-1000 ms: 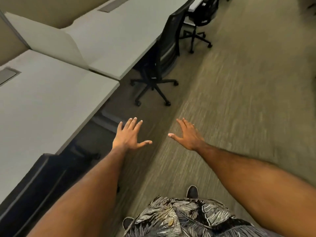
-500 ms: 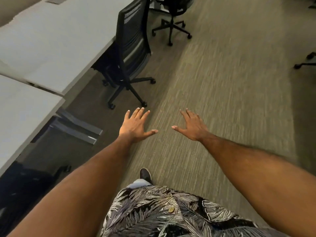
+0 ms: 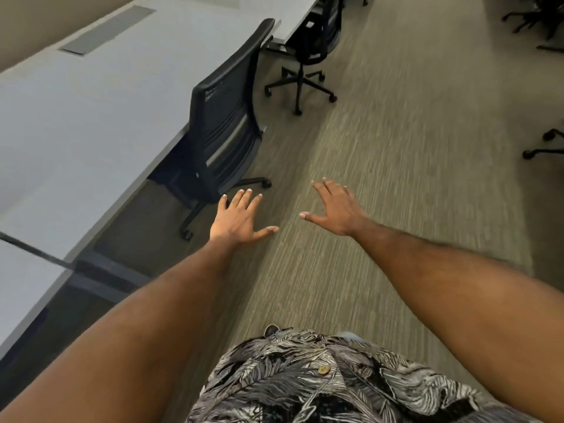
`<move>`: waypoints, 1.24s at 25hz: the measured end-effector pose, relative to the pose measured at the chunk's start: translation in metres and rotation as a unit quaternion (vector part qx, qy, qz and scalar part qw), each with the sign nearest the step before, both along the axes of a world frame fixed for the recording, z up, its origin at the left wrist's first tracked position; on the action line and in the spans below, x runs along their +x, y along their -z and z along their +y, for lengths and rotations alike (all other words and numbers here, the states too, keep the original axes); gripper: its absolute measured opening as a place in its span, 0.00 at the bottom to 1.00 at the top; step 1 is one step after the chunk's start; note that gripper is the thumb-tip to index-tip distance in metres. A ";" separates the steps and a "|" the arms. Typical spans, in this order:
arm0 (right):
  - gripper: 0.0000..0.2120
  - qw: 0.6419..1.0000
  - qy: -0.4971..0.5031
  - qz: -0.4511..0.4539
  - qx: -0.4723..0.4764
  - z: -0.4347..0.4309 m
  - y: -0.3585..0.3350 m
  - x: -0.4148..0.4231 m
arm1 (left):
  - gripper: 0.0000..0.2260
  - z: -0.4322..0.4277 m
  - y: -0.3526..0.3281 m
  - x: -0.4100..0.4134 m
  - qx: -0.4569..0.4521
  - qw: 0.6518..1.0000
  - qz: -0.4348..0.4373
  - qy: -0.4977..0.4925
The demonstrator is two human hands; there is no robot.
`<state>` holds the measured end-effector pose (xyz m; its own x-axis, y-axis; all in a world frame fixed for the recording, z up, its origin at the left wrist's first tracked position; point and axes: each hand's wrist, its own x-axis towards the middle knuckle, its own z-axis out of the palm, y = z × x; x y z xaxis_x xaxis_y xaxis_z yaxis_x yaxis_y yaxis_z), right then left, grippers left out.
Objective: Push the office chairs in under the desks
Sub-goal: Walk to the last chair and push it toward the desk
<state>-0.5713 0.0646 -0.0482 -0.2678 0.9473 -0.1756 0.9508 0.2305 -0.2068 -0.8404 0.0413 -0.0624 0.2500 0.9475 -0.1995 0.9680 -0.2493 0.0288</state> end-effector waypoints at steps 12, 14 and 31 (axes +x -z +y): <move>0.45 0.981 -0.168 0.005 0.097 0.310 -0.074 -0.017 | 0.44 0.245 -0.096 -0.001 0.160 0.977 -0.019 -0.137; 0.44 0.973 -0.208 0.012 0.096 0.354 -0.087 -0.019 | 0.43 0.274 -0.112 -0.001 0.177 0.966 -0.021 -0.187; 0.40 0.924 -0.377 -0.014 0.065 0.632 -0.103 -0.131 | 0.48 0.415 -0.100 -0.031 0.072 0.886 -0.083 -0.450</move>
<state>-0.7022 0.6961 0.0553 -0.8575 0.5063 -0.0913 0.5140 0.8510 -0.1080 -0.8711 0.4564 0.0373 -0.6052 0.7908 -0.0916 0.7621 0.6087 0.2207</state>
